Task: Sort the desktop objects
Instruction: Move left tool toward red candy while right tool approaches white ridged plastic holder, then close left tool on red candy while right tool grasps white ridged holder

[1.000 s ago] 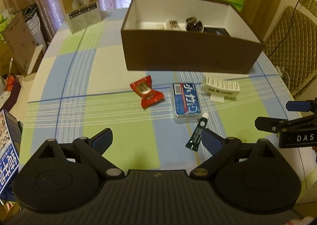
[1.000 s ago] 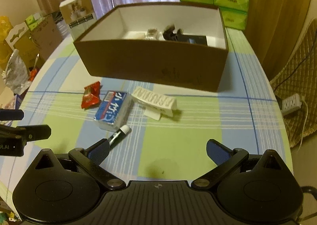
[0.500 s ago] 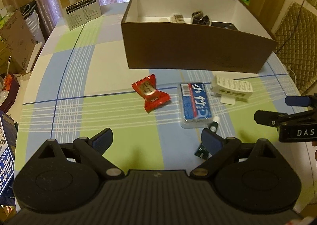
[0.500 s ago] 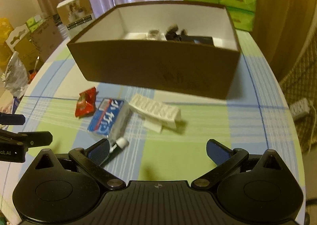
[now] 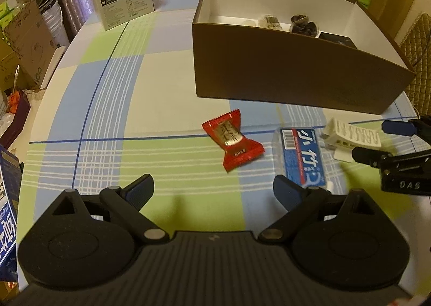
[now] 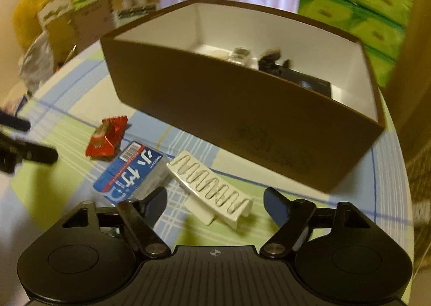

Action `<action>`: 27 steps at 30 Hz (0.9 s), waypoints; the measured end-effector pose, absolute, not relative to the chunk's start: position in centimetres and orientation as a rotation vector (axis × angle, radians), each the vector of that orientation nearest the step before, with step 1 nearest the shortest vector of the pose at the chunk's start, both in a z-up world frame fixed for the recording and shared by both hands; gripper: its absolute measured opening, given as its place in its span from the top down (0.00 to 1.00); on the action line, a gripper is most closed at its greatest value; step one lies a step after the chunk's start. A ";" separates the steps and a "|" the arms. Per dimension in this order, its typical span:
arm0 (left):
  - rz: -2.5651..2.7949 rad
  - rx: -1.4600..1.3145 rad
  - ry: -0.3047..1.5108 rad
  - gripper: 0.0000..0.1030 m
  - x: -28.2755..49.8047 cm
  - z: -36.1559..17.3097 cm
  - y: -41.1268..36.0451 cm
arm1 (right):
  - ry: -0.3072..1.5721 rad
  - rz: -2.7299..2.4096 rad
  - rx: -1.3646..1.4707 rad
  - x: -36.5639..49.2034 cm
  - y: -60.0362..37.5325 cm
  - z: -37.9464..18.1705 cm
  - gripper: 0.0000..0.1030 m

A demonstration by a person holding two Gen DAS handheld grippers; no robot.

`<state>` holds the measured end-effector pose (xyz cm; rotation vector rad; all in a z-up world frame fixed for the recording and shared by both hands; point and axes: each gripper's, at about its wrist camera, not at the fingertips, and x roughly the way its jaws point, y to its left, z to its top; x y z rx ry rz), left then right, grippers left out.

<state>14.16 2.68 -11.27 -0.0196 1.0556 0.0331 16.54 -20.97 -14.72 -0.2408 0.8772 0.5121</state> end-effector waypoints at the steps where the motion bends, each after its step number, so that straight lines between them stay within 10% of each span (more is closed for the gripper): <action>1: 0.033 -0.019 1.057 0.09 14.5 -11.5 2.7 | 0.874 0.521 -0.267 16.7 -20.7 -15.0 0.31; 8: 0.031 -0.033 1.064 0.11 16.6 -12.7 2.9 | 0.903 0.549 -0.365 17.6 -19.5 -16.5 0.76; 27: -0.019 -0.062 1.063 0.39 21.8 -16.3 2.3 | 1.015 0.212 -0.173 18.5 -26.3 -16.2 0.76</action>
